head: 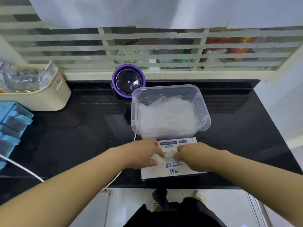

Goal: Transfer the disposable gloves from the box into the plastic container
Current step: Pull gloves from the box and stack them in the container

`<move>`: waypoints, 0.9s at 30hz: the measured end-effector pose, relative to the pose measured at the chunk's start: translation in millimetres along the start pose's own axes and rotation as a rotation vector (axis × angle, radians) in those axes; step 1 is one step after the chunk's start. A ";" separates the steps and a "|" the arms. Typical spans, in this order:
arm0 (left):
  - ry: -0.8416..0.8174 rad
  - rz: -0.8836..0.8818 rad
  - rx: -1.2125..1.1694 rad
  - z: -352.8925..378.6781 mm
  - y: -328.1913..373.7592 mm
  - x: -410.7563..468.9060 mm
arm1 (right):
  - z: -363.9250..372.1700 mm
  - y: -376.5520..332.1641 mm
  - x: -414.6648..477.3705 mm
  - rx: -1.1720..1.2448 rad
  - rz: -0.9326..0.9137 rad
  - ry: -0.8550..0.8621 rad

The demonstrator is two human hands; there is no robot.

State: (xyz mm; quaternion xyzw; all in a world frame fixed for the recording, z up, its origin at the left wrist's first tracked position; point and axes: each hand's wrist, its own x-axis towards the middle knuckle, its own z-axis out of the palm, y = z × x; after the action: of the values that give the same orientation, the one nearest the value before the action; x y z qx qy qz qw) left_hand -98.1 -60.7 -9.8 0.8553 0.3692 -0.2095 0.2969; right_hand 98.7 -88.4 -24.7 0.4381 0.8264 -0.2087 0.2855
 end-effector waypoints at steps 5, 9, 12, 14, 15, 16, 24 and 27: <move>0.014 0.021 0.304 32.0 -5.5 9.4 | 16.6 -9.8 8.2 0.005 0.046 0.022; 0.027 0.017 0.399 43.8 -9.9 13.9 | 17.8 -13.6 4.3 -0.010 0.018 0.149; 0.012 0.009 0.424 44.5 -10.0 15.0 | 23.5 -12.0 -4.0 -0.122 -0.098 0.298; -0.005 0.006 0.417 44.0 -9.6 15.7 | 28.4 -10.0 -7.7 -0.175 -0.120 0.294; -0.010 0.011 0.408 43.6 -9.4 16.0 | 30.3 -10.3 -8.8 -0.203 -0.116 0.276; -0.014 0.017 0.395 43.9 -9.8 16.0 | 32.2 -12.0 -9.2 -0.220 -0.110 0.254; -0.027 0.029 0.300 44.5 -11.6 14.2 | 33.0 -21.4 -8.5 -0.119 -0.070 0.176; -0.025 0.027 0.297 45.3 -11.7 15.1 | 35.8 -24.2 -9.9 -0.031 -0.041 0.173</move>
State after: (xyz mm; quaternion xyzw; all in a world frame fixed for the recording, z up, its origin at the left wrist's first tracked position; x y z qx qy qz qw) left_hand -103.6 -76.6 -55.9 0.8921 0.3188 -0.2686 0.1744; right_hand 93.1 -128.5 -42.8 0.4331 0.8599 -0.1629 0.2156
